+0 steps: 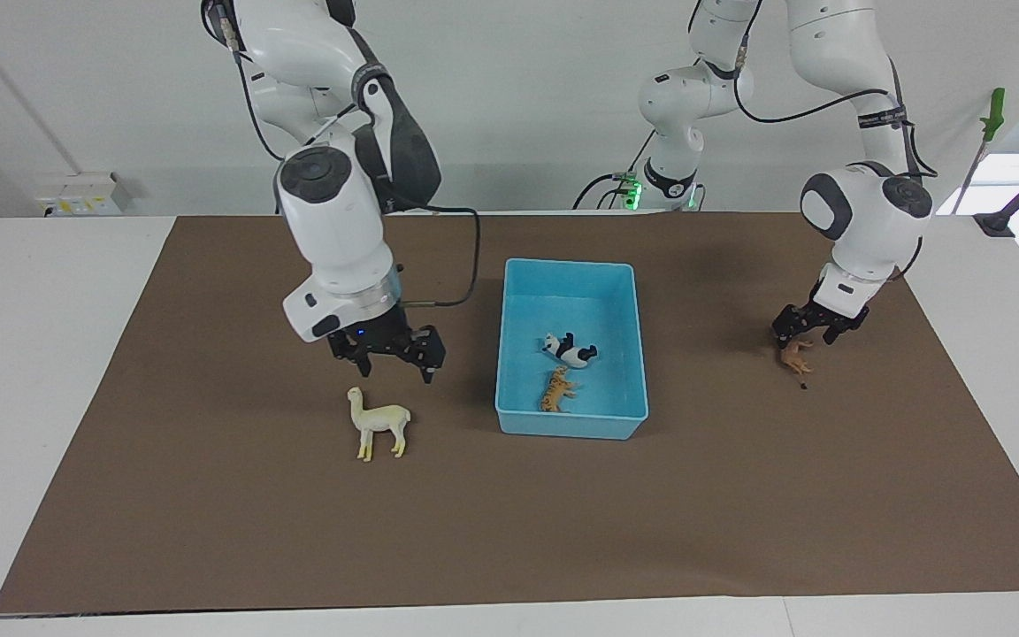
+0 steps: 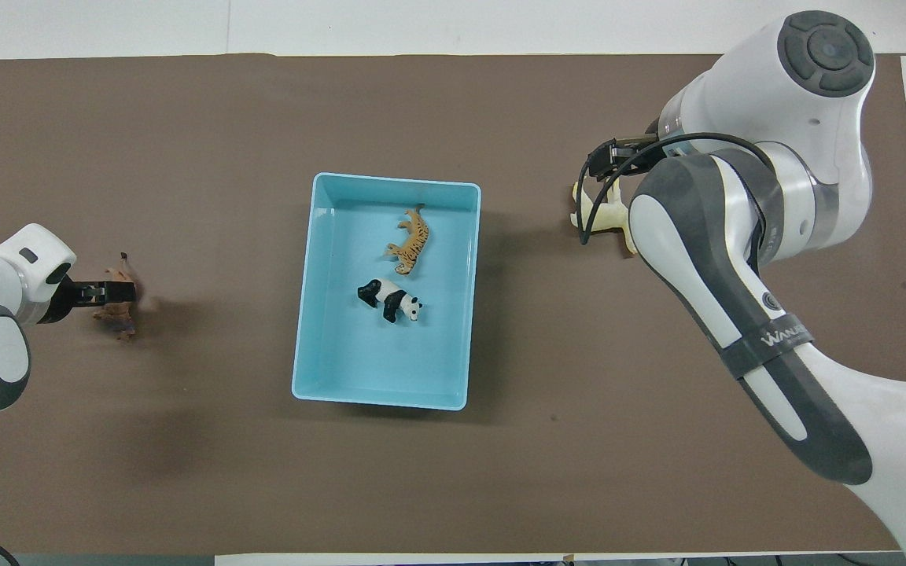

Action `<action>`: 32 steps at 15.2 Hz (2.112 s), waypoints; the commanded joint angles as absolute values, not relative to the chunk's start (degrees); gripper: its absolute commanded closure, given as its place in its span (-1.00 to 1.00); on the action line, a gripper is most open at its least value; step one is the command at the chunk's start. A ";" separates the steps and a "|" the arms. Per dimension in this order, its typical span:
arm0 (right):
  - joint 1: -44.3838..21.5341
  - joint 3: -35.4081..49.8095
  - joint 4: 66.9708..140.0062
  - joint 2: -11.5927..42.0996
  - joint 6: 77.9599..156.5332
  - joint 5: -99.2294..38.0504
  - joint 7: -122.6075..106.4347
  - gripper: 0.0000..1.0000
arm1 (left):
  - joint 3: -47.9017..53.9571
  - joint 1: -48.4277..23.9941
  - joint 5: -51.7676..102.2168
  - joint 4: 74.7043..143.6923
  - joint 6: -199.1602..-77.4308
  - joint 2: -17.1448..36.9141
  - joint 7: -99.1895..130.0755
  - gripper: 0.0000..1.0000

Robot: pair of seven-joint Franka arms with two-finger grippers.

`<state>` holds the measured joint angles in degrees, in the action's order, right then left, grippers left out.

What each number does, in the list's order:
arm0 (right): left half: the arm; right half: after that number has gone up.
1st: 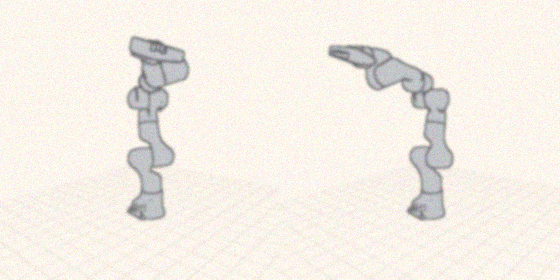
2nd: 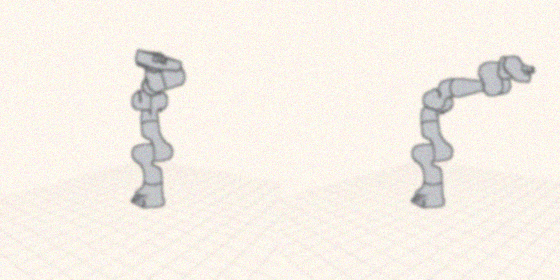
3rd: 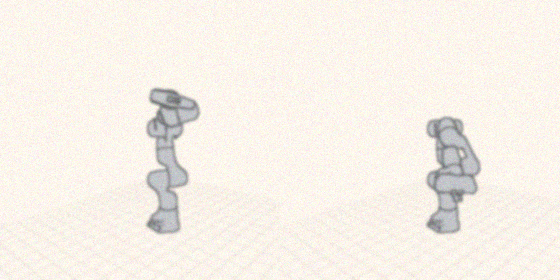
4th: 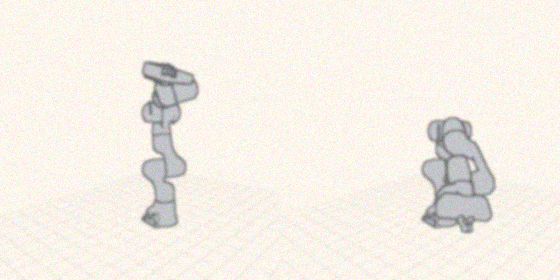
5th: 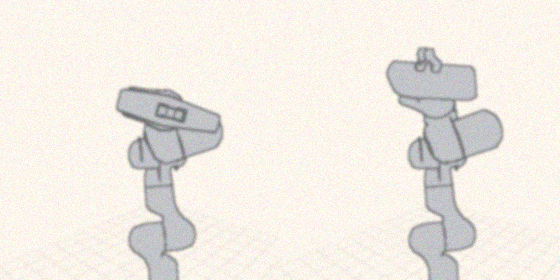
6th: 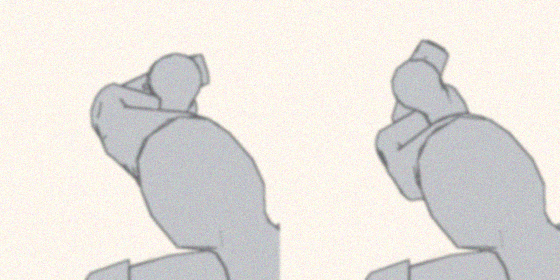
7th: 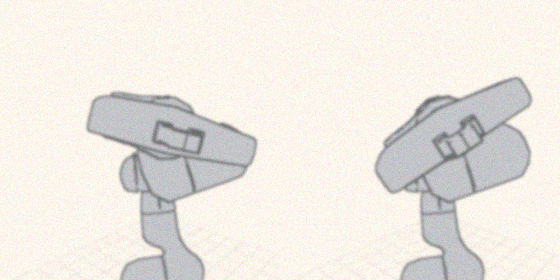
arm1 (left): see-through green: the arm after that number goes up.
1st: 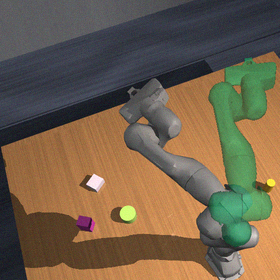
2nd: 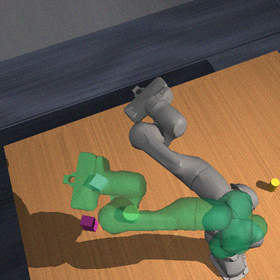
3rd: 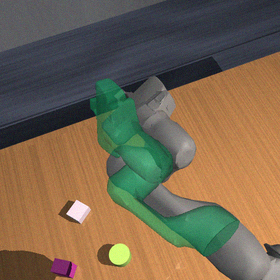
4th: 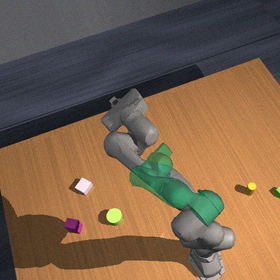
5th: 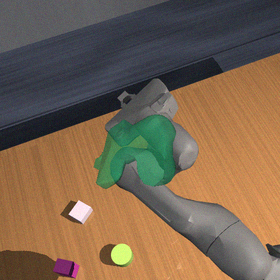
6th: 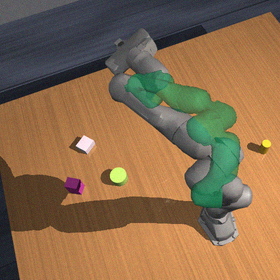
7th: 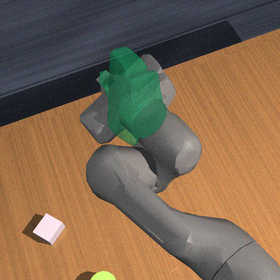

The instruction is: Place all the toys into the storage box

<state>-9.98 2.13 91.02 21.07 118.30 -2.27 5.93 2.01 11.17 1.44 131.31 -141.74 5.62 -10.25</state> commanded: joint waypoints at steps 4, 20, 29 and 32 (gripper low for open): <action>-6.50 2.81 110.02 13.28 128.66 -2.02 -7.64 -1.00 | 2.37 11.95 0.62 134.03 -145.11 6.33 -10.99 -1.00; -6.59 2.90 118.65 14.67 141.66 -2.02 -9.93 -1.00 | 2.46 10.99 0.62 128.96 -139.86 6.24 -10.20 0.20; -7.03 2.81 118.74 16.08 143.26 -2.02 -9.49 -0.60 | 2.90 -5.95 0.97 112.34 -121.83 5.97 21.06 0.20; -6.94 2.81 119.00 16.08 143.26 -2.02 -9.58 -0.48 | 2.90 -12.90 2.54 109.26 -121.46 6.41 34.84 0.20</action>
